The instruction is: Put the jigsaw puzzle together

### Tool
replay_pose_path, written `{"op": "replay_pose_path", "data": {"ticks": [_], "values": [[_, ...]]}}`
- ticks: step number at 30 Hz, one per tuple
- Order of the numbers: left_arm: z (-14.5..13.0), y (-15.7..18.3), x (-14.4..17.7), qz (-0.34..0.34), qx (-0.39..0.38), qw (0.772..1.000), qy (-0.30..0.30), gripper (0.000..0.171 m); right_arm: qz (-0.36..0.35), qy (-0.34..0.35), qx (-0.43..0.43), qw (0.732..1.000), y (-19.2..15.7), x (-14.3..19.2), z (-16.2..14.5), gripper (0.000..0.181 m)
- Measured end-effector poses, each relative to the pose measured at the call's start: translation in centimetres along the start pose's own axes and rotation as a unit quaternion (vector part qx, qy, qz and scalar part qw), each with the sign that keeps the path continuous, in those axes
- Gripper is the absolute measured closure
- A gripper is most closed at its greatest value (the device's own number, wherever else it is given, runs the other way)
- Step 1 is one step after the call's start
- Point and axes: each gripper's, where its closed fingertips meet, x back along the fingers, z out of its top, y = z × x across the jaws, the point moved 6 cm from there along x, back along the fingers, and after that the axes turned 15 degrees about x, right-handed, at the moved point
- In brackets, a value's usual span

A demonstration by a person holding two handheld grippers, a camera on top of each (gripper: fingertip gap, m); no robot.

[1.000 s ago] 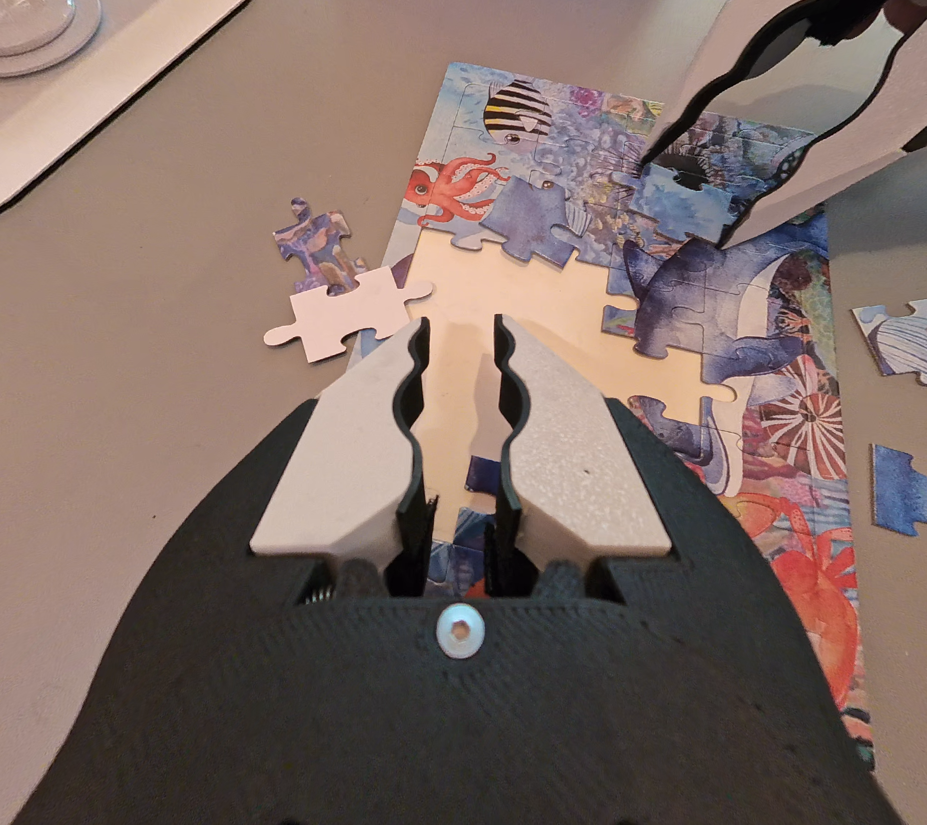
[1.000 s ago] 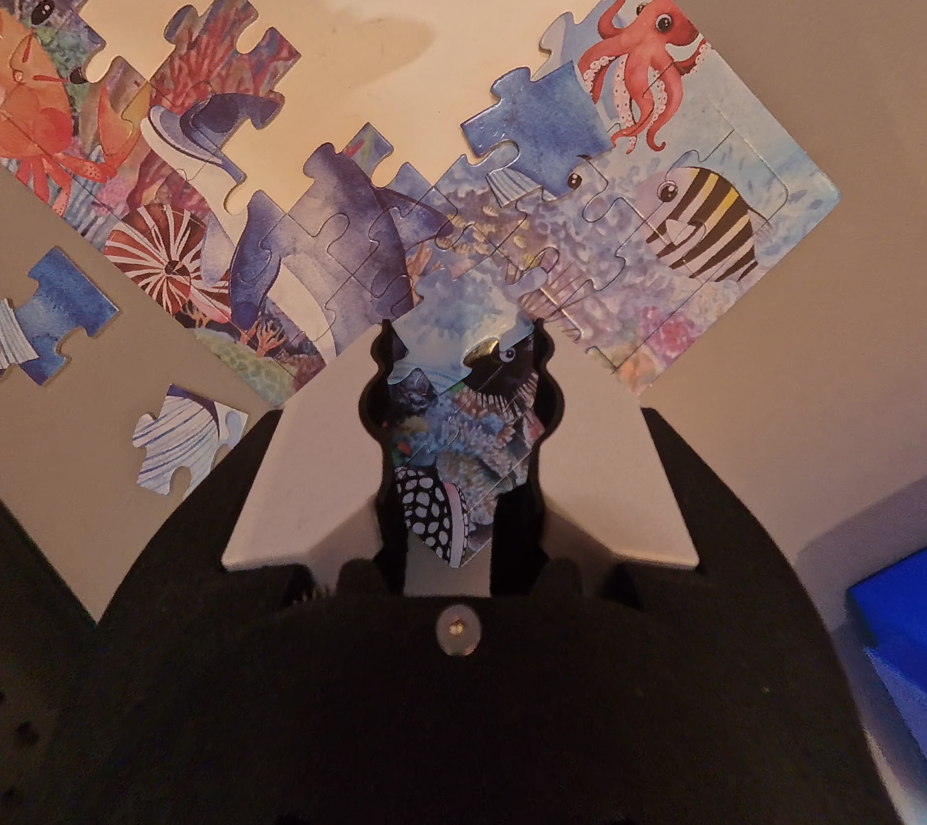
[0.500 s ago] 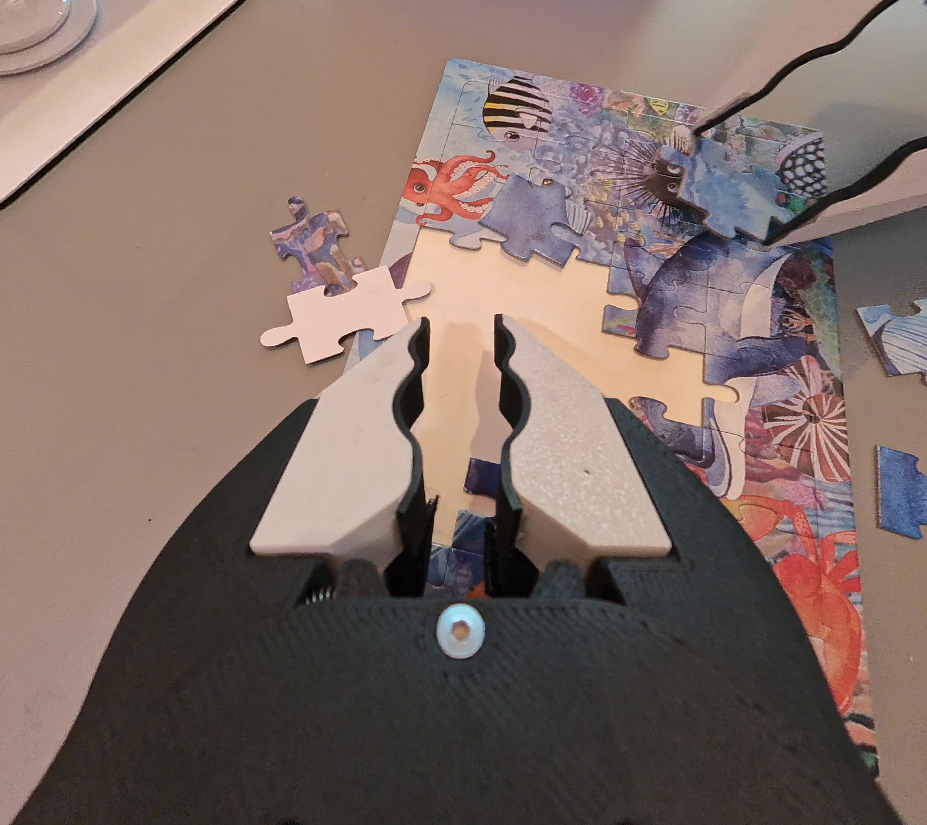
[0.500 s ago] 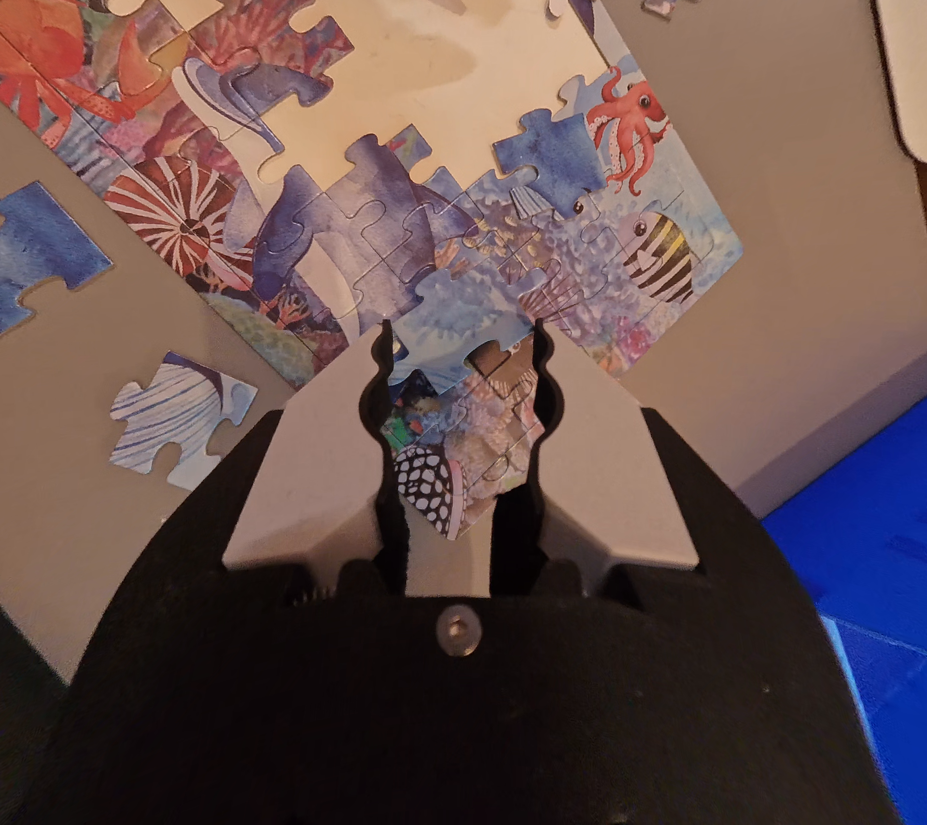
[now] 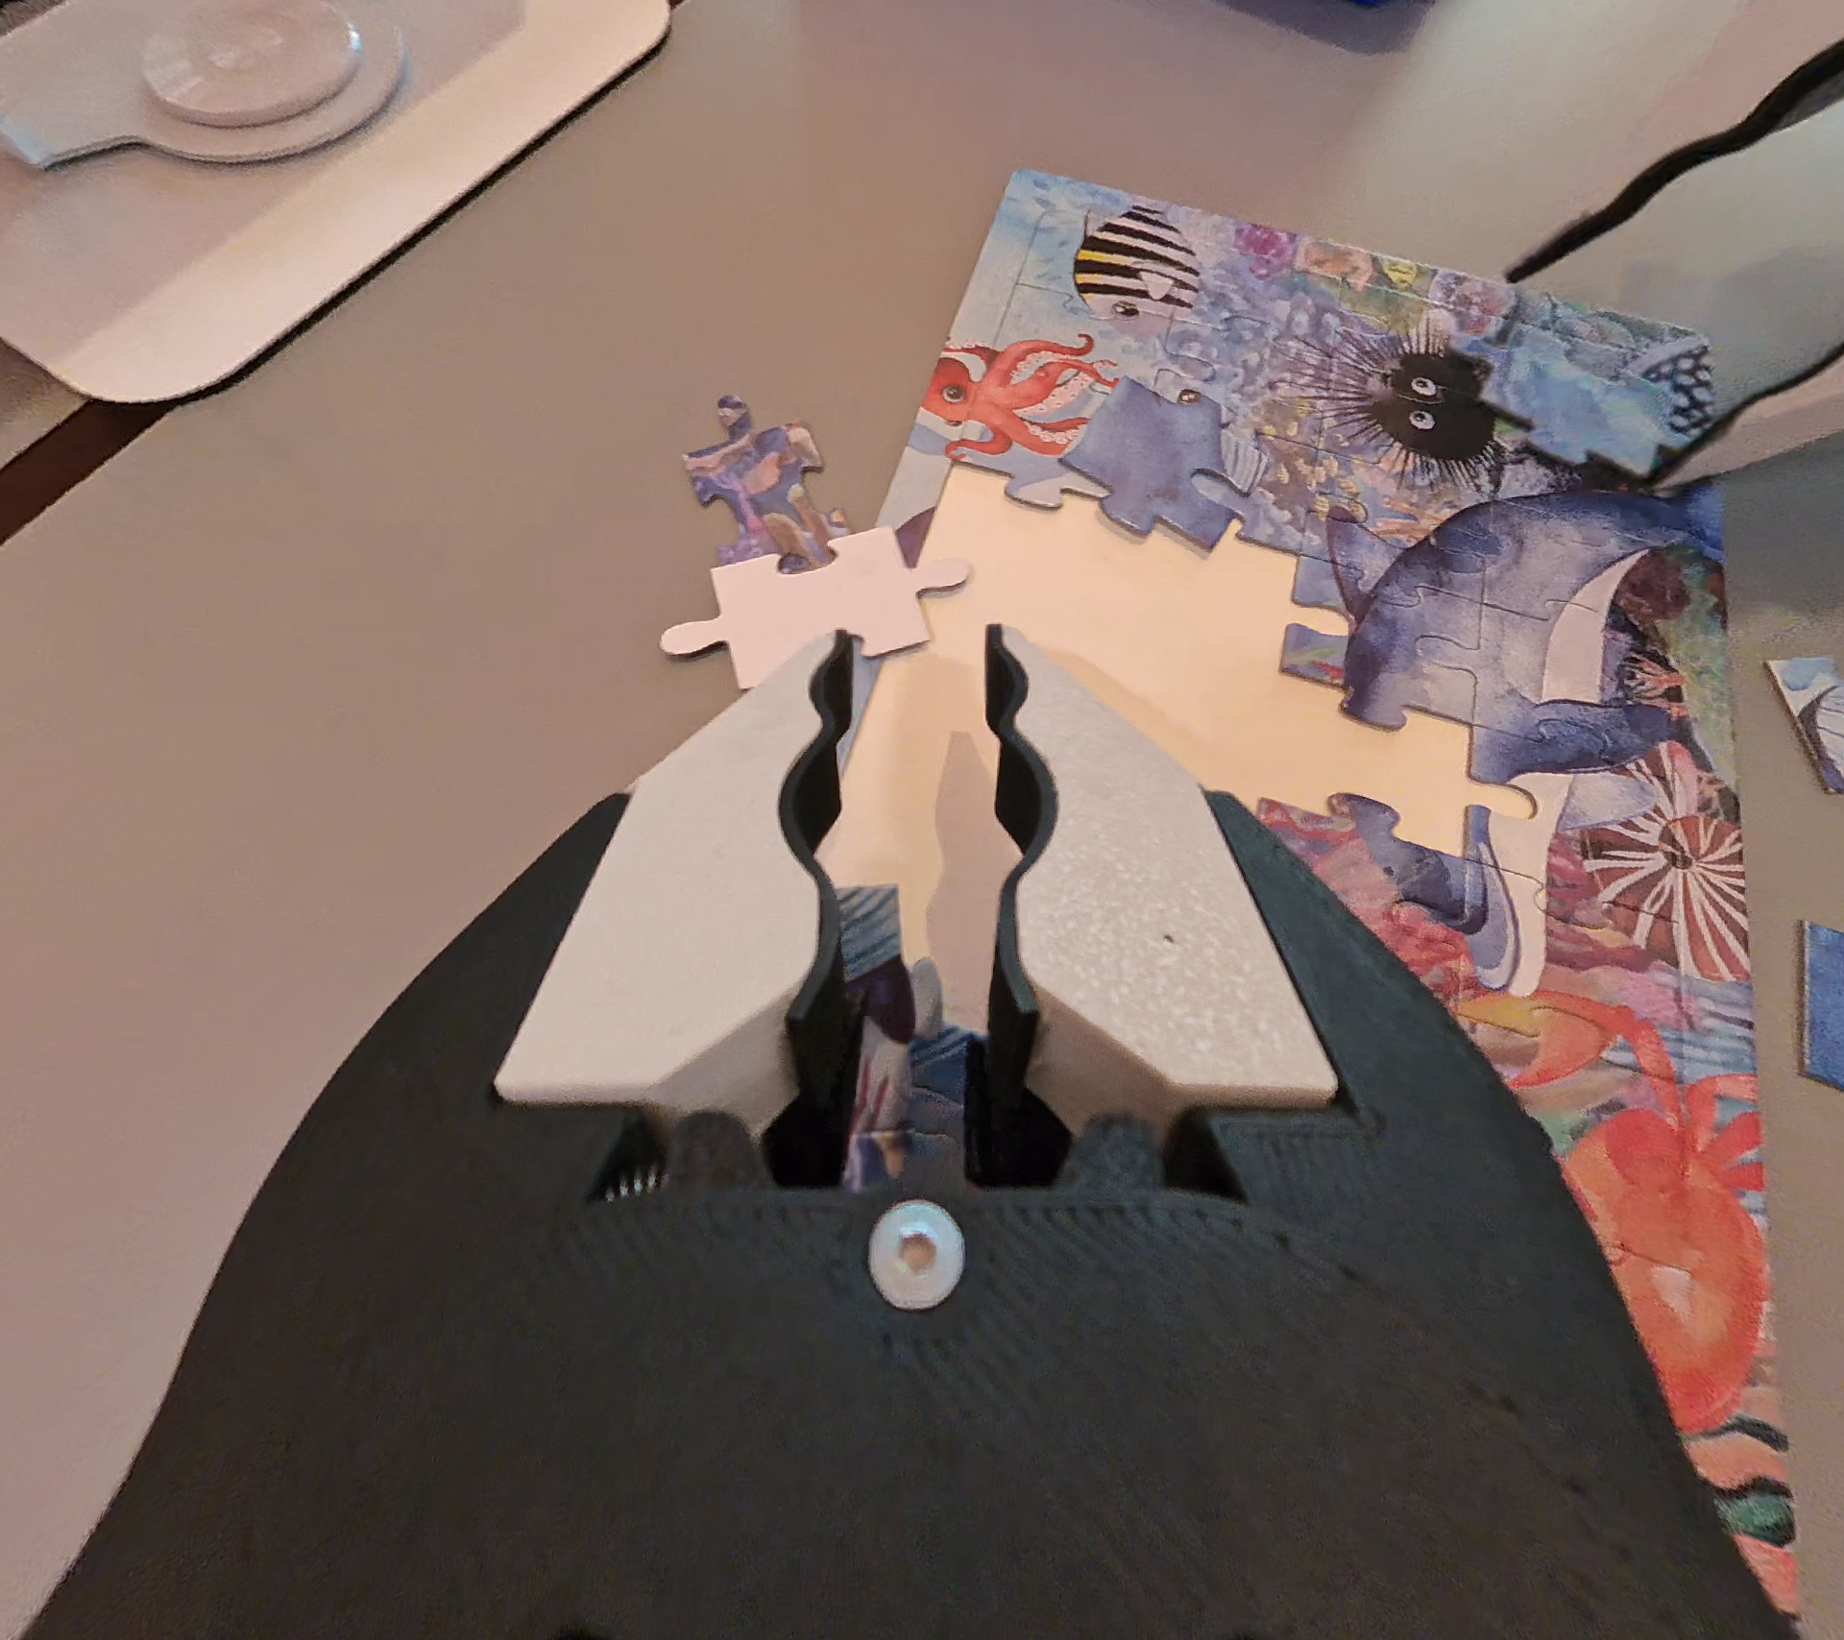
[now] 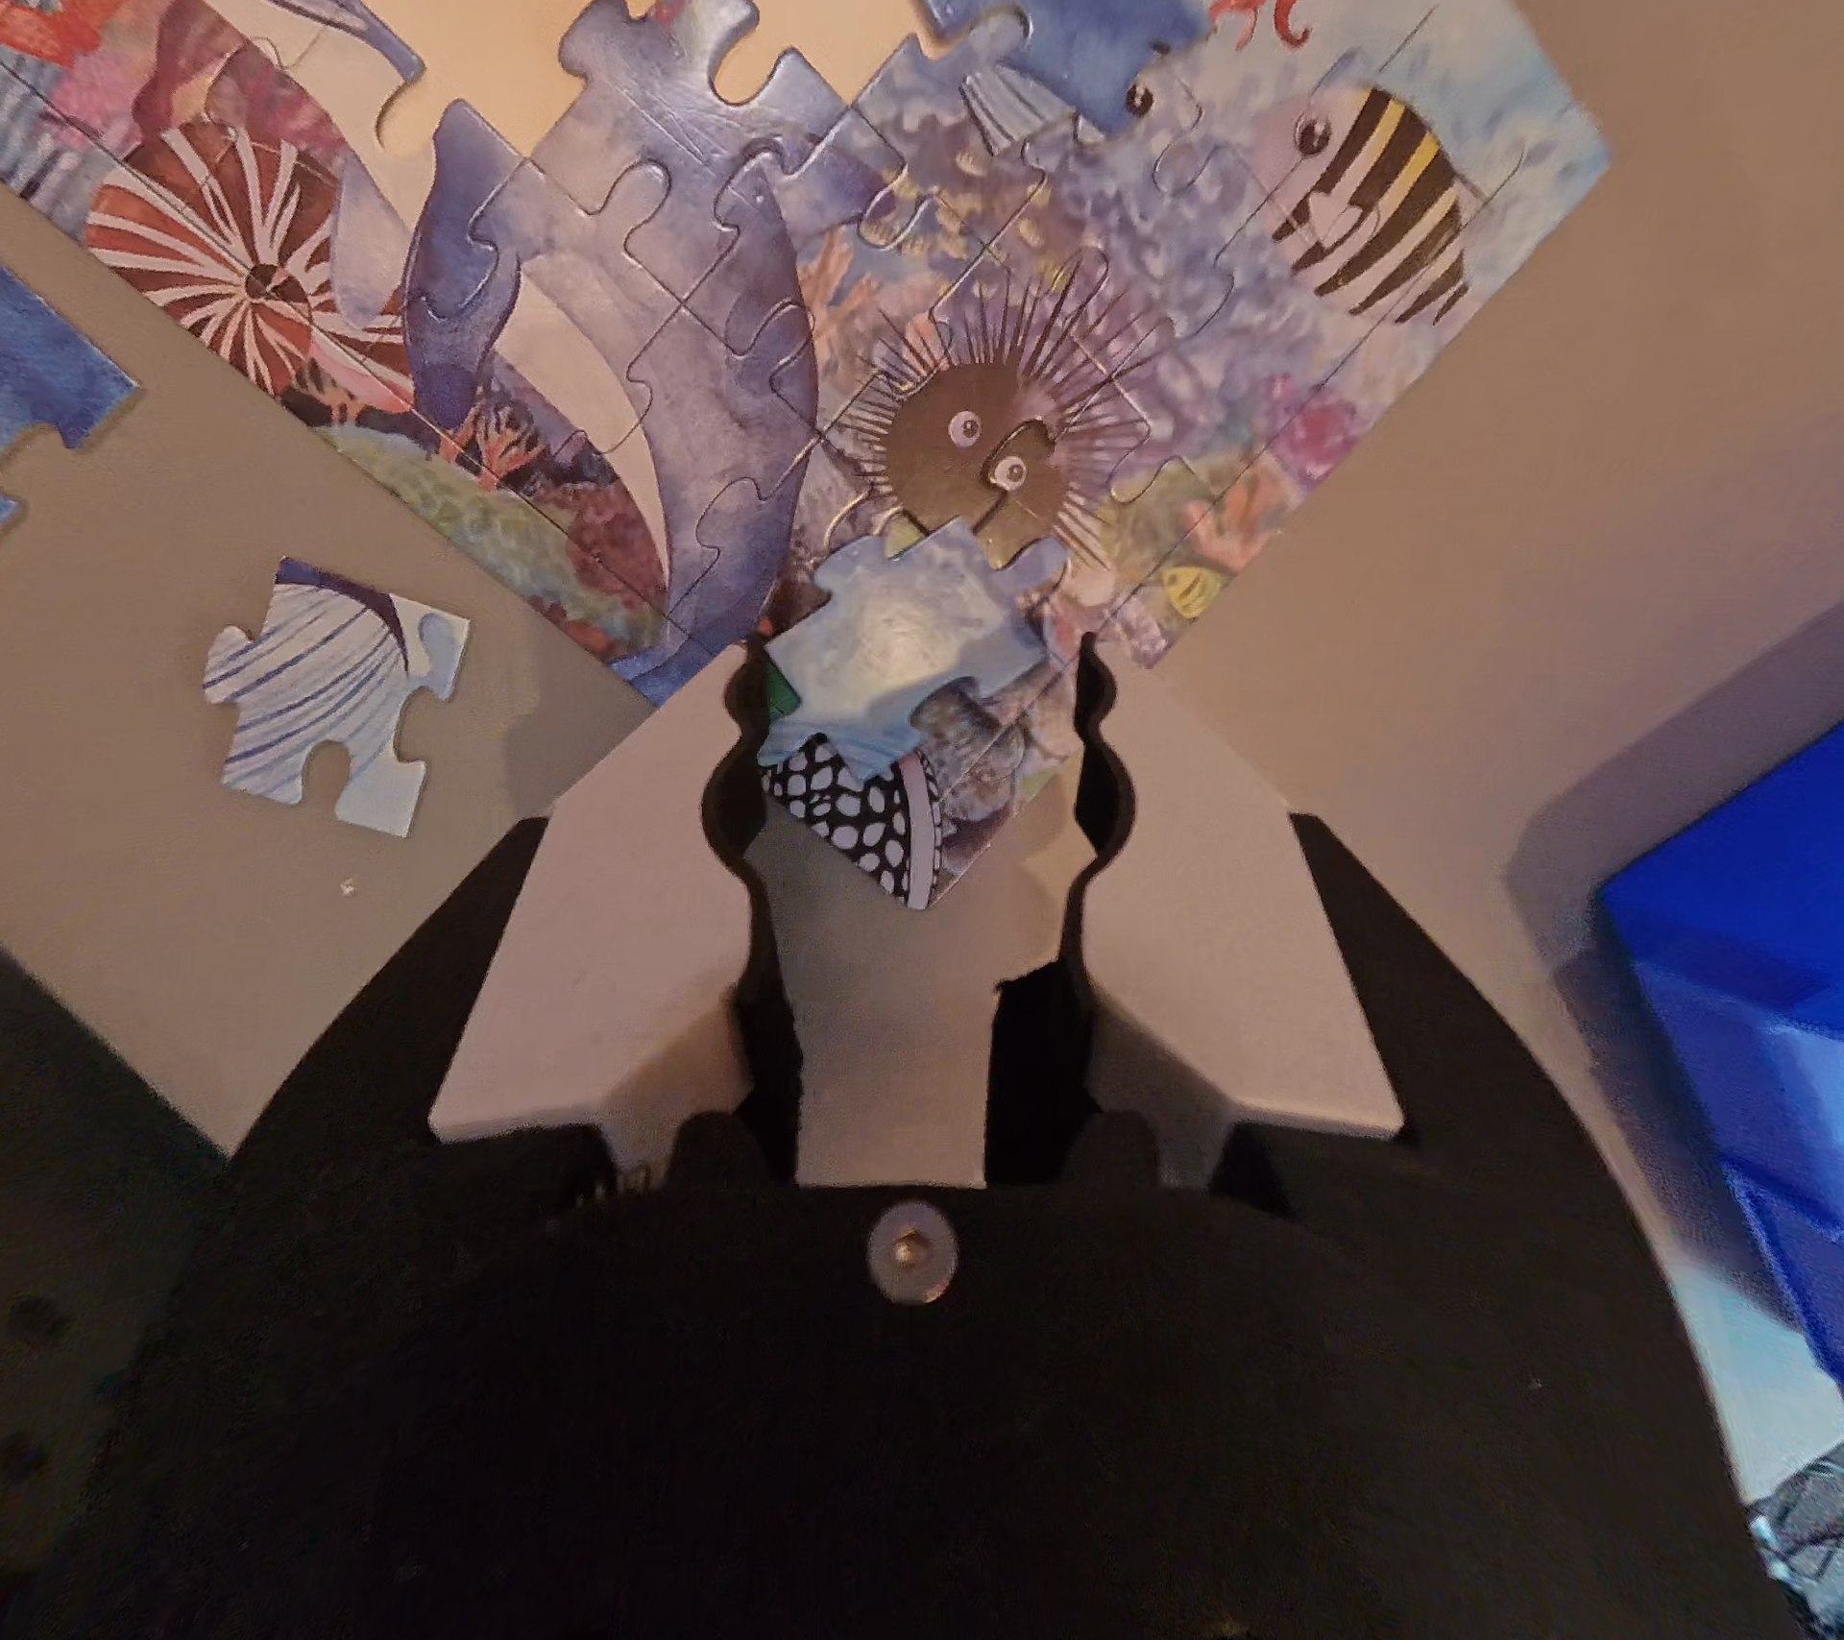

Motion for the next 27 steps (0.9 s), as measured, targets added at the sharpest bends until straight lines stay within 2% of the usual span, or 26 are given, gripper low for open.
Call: {"op": "replay_pose_path", "data": {"ticks": [3, 8, 10, 12, 16, 19, 22, 27], "values": [[0.6, -1.3, 1.3, 0.013, 0.02, 0.999, 0.022, 0.146, -0.009, 0.022, -0.005, 1.0, 0.4, 0.5, 0.8, 0.115], [1.1, -4.8, 4.5, 0.047, 0.072, 0.994, 0.068, 0.145, -0.019, 0.046, 0.018, 0.999, 1.1, 0.7, 4.3, 0.119], [0.9, -5.9, 5.6, 0.058, 0.085, 0.992, 0.078, 0.145, -0.001, 0.044, 0.034, 0.998, 0.8, 0.3, 5.6, 0.119], [0.8, -6.6, 6.3, 0.063, 0.094, 0.99, 0.086, 0.145, 0.046, 0.047, 0.043, 0.997, -0.5, 0.1, 6.3, 0.119], [0.9, -6.7, 6.2, 0.057, 0.101, 0.989, 0.089, 0.146, 0.096, 0.025, 0.057, 0.993, -3.0, 0.4, 6.0, 0.12], [0.7, -6.2, 5.4, 0.052, 0.094, 0.991, 0.078, 0.146, 0.078, 0.039, 0.066, 0.994, -3.8, 0.9, 6.8, 0.122], [0.7, -5.7, 4.8, 0.05, 0.087, 0.992, 0.072, 0.146, 0.015, 0.067, 0.07, 0.995, -2.1, 0.5, 9.3, 0.124], [0.4, -5.6, 4.4, 0.059, 0.077, 0.993, 0.063, 0.146, -0.006, 0.104, 0.038, 0.994, 2.8, -3.7, 14.1, 0.123]]}}
